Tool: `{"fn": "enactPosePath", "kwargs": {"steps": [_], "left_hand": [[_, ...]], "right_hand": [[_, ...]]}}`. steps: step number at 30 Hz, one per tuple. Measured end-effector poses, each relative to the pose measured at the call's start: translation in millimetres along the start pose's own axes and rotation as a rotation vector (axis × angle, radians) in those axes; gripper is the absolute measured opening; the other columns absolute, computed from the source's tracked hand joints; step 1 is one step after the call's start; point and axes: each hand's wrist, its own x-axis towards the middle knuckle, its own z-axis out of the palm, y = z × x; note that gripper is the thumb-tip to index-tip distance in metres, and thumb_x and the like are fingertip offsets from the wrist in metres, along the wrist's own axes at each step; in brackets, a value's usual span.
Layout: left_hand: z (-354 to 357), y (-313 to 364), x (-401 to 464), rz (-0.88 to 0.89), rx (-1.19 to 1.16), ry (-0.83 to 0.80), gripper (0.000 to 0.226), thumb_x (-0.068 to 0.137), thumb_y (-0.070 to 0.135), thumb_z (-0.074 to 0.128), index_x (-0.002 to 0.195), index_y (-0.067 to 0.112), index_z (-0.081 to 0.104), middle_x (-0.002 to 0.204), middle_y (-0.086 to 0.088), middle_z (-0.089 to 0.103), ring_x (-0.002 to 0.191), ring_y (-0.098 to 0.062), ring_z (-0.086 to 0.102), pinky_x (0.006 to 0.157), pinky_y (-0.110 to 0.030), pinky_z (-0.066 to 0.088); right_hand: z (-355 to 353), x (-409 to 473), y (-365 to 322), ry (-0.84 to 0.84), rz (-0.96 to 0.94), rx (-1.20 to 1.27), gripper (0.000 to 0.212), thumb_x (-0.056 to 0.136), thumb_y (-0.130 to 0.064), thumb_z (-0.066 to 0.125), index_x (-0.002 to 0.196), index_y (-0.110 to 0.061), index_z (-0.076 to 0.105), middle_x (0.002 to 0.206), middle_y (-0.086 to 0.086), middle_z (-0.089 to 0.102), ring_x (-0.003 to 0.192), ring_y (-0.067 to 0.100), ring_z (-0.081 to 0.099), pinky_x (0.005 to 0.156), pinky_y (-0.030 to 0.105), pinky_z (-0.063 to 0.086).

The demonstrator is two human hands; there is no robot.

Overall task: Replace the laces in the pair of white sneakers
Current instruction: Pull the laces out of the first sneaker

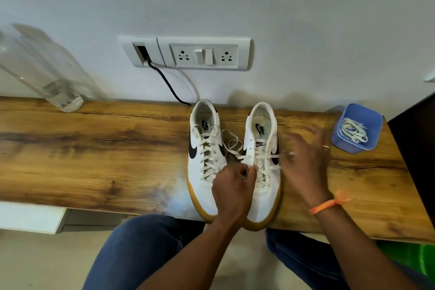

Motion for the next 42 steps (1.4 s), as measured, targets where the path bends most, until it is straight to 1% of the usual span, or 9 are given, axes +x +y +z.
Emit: {"fn": "enactPosePath", "kwargs": {"steps": [3,8,15,19,22,28,33,39,42], "left_hand": [[2,-4,2,0.011,0.001,0.0,0.029,0.087,0.05,0.065,0.078,0.024,0.073,0.074,0.009,0.071,0.07,-0.007,0.063,0.065,-0.035,0.053],[3,-7,0,0.019,-0.009,-0.002,0.031,0.088,0.052,0.064,0.081,0.024,0.074,0.075,0.009,0.071,0.07,-0.006,0.063,0.064,-0.035,0.054],[4,-6,-2,0.025,-0.041,0.028,0.026,0.088,0.05,0.066,0.081,0.026,0.075,0.077,0.01,0.071,0.072,-0.006,0.063,0.067,-0.034,0.055],[6,-7,0,0.031,-0.027,0.028,0.028,0.089,0.051,0.065,0.082,0.025,0.075,0.079,0.009,0.072,0.072,-0.007,0.063,0.067,-0.034,0.055],[7,-9,-1,0.042,-0.018,0.025,0.029,0.089,0.051,0.064,0.082,0.025,0.074,0.078,0.009,0.072,0.072,-0.007,0.063,0.066,-0.035,0.055],[7,-8,-2,0.029,-0.042,0.026,0.027,0.089,0.051,0.065,0.086,0.026,0.076,0.081,0.01,0.072,0.074,-0.006,0.064,0.068,-0.034,0.056],[7,-7,-1,0.037,-0.037,0.033,0.026,0.089,0.05,0.066,0.085,0.026,0.076,0.08,0.01,0.072,0.072,-0.006,0.063,0.066,-0.033,0.056],[8,-9,0,0.034,-0.023,0.025,0.028,0.089,0.051,0.063,0.087,0.026,0.075,0.082,0.01,0.072,0.074,-0.006,0.063,0.067,-0.034,0.055],[7,-9,-1,0.037,-0.011,0.024,0.027,0.09,0.049,0.063,0.086,0.025,0.075,0.081,0.01,0.072,0.074,-0.006,0.063,0.067,-0.034,0.054]], "right_hand": [[15,-10,-19,-0.107,-0.248,-0.111,0.02,0.074,-0.017,0.074,0.092,-0.027,0.074,0.14,0.01,0.039,0.136,0.033,0.029,0.104,0.055,0.029],[17,-11,-19,-0.125,-0.221,-0.078,0.01,0.074,-0.019,0.081,0.078,-0.027,0.076,0.133,0.004,0.049,0.132,0.03,0.033,0.099,0.051,0.027],[-22,22,18,0.012,0.256,0.177,0.015,0.078,-0.021,0.072,0.068,-0.031,0.068,0.12,0.004,0.05,0.118,0.032,0.048,0.1,0.053,0.038],[-8,6,-3,-0.015,-0.037,-0.07,0.035,0.075,-0.013,0.073,0.108,-0.023,0.072,0.144,0.014,0.036,0.136,0.04,0.031,0.104,0.058,0.028],[7,-7,-18,-0.129,-0.202,-0.099,0.02,0.077,-0.018,0.076,0.095,-0.027,0.075,0.144,0.01,0.039,0.136,0.035,0.027,0.104,0.054,0.024],[2,1,-13,-0.062,-0.097,-0.048,0.008,0.081,-0.018,0.072,0.076,-0.023,0.073,0.127,0.004,0.046,0.127,0.029,0.034,0.098,0.049,0.027],[-17,17,11,-0.019,0.186,-0.082,0.008,0.087,-0.02,0.066,0.085,-0.018,0.074,0.123,0.007,0.042,0.119,0.035,0.042,0.095,0.048,0.032],[1,-4,-16,-0.09,-0.18,-0.094,0.027,0.076,-0.014,0.075,0.102,-0.022,0.072,0.137,0.01,0.043,0.13,0.035,0.036,0.099,0.053,0.034],[14,-15,-23,-0.179,-0.223,-0.134,0.017,0.075,-0.015,0.079,0.09,-0.023,0.076,0.135,0.008,0.048,0.127,0.033,0.038,0.095,0.051,0.036]]}}
